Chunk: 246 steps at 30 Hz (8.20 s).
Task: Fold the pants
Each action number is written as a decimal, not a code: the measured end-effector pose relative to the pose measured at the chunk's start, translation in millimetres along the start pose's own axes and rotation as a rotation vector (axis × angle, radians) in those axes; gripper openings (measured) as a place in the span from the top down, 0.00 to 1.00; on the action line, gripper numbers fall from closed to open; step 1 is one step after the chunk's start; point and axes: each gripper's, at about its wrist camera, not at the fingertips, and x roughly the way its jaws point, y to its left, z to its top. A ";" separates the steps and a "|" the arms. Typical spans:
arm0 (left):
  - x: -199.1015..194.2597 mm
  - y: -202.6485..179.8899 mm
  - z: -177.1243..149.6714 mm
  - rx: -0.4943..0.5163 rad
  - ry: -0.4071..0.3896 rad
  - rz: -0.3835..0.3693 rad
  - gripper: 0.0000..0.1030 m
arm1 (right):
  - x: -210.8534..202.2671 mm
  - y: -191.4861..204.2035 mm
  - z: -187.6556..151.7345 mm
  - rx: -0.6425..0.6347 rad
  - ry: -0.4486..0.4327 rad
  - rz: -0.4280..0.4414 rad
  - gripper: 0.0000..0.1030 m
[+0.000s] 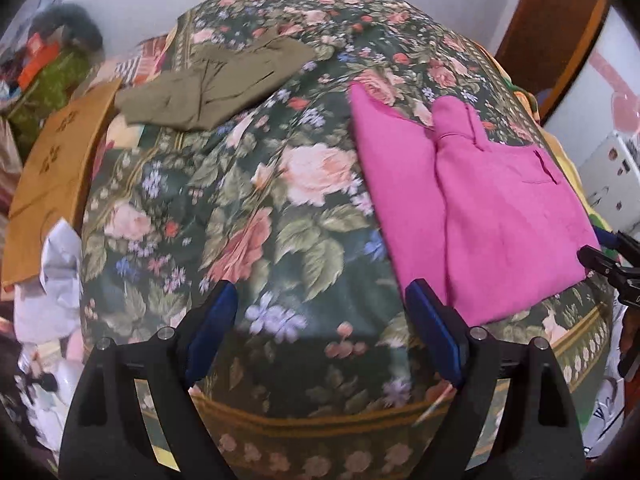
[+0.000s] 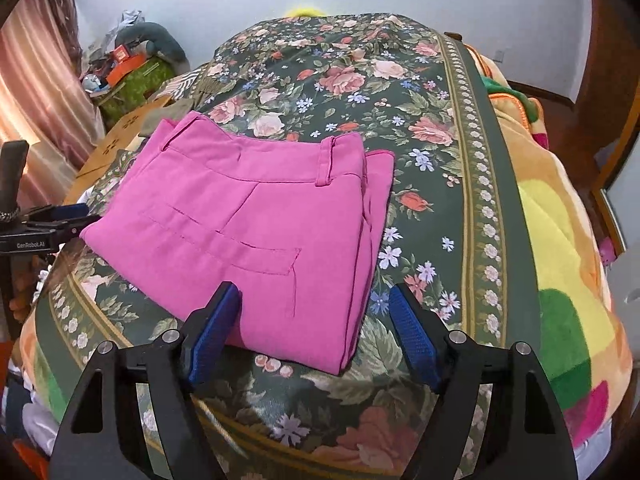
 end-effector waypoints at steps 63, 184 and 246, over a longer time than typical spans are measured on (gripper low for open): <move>-21.5 -71.5 80.8 0.114 -0.147 -0.083 0.43 | -13.5 -21.8 64.6 -0.007 -0.084 -0.019 0.67; -58.0 171.5 153.6 -0.108 -0.368 0.150 0.68 | 42.8 167.1 253.0 -0.287 -0.281 0.073 0.59; -280.4 49.8 -23.7 -0.060 -0.894 0.150 0.00 | -163.8 231.4 101.6 -0.298 -0.779 0.138 0.00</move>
